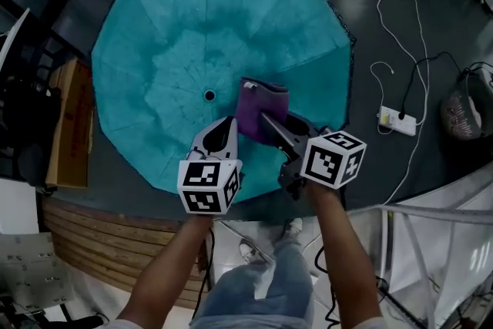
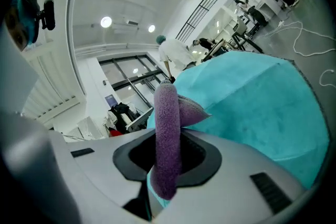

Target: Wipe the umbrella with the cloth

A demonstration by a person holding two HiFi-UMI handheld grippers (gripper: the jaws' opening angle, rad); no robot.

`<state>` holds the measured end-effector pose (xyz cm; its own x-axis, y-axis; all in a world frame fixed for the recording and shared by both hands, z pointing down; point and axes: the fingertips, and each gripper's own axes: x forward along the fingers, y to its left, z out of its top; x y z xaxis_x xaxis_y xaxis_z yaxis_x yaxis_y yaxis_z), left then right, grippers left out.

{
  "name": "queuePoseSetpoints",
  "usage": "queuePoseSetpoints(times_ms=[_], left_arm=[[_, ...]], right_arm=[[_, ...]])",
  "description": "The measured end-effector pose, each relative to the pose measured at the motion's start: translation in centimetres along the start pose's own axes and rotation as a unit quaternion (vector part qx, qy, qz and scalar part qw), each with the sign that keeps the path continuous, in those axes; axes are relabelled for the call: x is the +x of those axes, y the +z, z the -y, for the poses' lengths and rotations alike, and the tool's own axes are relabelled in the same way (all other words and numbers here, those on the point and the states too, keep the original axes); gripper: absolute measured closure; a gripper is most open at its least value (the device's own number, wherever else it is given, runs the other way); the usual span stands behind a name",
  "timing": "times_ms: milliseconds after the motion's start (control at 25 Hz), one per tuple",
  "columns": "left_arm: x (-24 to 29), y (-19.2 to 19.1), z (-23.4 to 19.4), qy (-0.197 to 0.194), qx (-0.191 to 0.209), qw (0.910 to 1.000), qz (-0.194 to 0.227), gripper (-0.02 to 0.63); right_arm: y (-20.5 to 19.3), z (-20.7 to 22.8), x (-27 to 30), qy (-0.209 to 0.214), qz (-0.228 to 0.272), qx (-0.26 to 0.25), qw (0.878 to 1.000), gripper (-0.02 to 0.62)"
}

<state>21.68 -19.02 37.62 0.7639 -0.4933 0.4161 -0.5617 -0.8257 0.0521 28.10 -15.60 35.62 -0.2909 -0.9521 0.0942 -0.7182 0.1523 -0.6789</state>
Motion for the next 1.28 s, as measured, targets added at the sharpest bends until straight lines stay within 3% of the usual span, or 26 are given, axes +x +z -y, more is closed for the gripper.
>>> queuePoseSetpoints(times_ms=[240, 440, 1280], left_arm=[[-0.4, 1.4, -2.9, 0.048, -0.011, 0.9987, 0.013, 0.601], [1.1, 1.9, -2.3, 0.064, -0.018, 0.9977, 0.01, 0.601], [11.1, 2.0, 9.5, -0.006, 0.025, 0.9994, -0.023, 0.6]], right_arm=[[1.3, -1.2, 4.4, 0.061, -0.026, 0.006, 0.998, 0.517], [1.1, 1.3, 4.8, 0.067, -0.058, 0.007, 0.996, 0.517], [5.7, 16.0, -3.3, 0.027, -0.024, 0.032, 0.999, 0.517]])
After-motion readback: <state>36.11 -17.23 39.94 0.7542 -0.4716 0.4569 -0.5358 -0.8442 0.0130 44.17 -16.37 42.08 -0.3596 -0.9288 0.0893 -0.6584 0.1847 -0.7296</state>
